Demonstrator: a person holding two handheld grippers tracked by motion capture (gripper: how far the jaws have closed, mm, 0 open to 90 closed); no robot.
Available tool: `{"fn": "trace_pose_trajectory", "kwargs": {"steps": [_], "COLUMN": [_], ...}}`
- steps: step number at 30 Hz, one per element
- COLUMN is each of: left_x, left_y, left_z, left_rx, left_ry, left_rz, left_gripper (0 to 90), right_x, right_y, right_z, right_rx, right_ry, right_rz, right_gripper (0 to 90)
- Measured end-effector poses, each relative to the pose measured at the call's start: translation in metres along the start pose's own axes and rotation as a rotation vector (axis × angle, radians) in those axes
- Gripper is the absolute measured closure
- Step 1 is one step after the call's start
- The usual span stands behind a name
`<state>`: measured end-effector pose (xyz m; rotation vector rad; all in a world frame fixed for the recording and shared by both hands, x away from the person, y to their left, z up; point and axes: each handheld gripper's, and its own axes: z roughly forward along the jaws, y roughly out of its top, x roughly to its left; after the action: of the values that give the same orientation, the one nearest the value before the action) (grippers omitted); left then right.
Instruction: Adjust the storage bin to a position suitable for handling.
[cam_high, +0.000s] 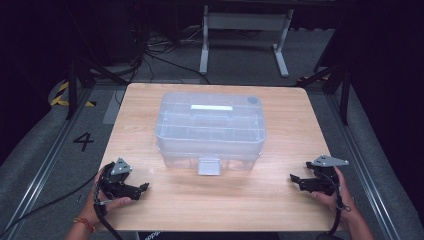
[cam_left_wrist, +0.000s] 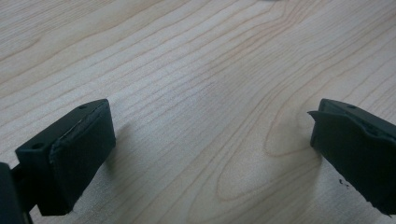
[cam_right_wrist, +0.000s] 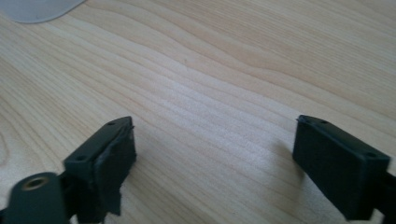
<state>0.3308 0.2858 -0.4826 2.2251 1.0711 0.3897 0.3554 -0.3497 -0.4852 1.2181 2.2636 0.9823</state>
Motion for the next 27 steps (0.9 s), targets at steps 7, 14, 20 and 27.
{"fn": "trace_pose_trajectory", "kwargs": {"steps": [7,14,20,27], "left_x": [0.000,0.000,0.000,0.000], "left_y": [0.000,0.000,0.000,0.000], "left_z": [0.000,0.000,0.000,0.000], "left_rx": [-0.003,-0.005,-0.005,-0.004], "left_ry": [0.003,0.003,0.005,0.009], "left_rz": [-0.001,-0.002,-0.001,0.000], "left_gripper": [0.3,0.5,0.5,0.5], "right_x": [0.002,-0.001,-0.002,-0.001], "right_y": [0.007,0.021,0.037,0.056], "right_z": [-0.007,-0.016,-0.023,-0.028], "right_rx": [-0.023,-0.083,-0.106,-0.126], "right_ry": [0.057,0.051,0.038,0.031], "right_rz": [-0.047,-0.047,-0.059,-0.092], "right_gripper": [16.4,21.0,22.4,23.4]}}
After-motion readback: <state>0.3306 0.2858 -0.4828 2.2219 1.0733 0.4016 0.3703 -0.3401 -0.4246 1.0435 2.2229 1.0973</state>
